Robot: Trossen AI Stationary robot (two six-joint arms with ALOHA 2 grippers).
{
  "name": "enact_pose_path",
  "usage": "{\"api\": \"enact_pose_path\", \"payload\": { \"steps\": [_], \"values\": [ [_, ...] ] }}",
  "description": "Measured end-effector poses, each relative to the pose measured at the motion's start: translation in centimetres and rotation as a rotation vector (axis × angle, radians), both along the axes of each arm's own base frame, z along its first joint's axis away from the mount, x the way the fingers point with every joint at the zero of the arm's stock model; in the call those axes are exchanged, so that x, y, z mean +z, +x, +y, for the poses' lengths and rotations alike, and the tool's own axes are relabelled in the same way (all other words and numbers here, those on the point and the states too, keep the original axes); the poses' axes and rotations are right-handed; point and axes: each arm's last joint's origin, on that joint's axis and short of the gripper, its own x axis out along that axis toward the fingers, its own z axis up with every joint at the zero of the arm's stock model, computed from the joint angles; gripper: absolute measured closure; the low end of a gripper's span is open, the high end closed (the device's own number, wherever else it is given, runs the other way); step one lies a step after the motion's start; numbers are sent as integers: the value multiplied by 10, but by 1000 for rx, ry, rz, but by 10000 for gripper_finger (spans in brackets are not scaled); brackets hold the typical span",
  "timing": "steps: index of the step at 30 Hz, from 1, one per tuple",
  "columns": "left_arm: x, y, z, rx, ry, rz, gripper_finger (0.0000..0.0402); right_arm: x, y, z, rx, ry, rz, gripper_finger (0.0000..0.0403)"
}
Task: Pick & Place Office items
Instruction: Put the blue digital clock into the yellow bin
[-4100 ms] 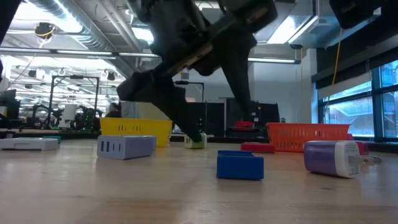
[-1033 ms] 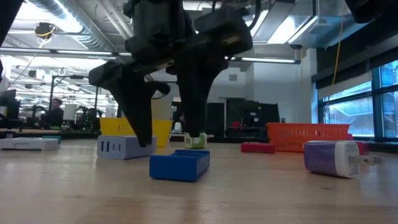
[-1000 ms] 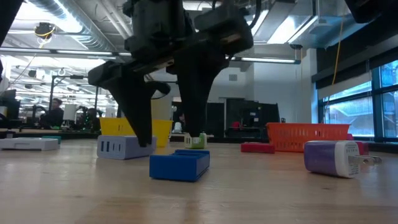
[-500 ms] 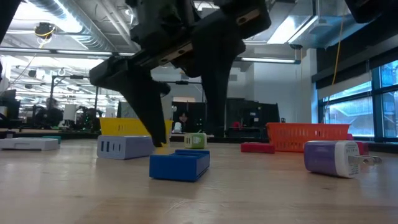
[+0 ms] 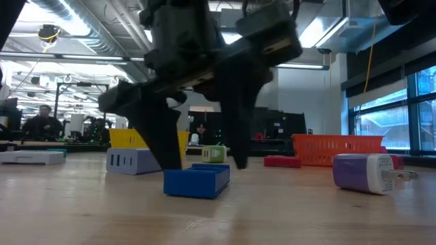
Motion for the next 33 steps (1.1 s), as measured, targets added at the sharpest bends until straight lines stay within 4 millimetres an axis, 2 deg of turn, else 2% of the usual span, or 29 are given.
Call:
{"api": "enact_pose_path", "payload": {
  "steps": [8,19,28,33],
  "values": [
    [-8,0,-1,-11,8,32,126,-4,3,4,8,-14,17,181],
    [-13,-5,2,-14,40,88,208,-9,8,9,8,-32,33,181],
    [-15,-6,3,-42,57,95,212,-8,8,9,9,-27,28,181],
    [-23,-5,3,-97,69,113,215,-8,8,9,9,-27,28,181]
  ]
}}
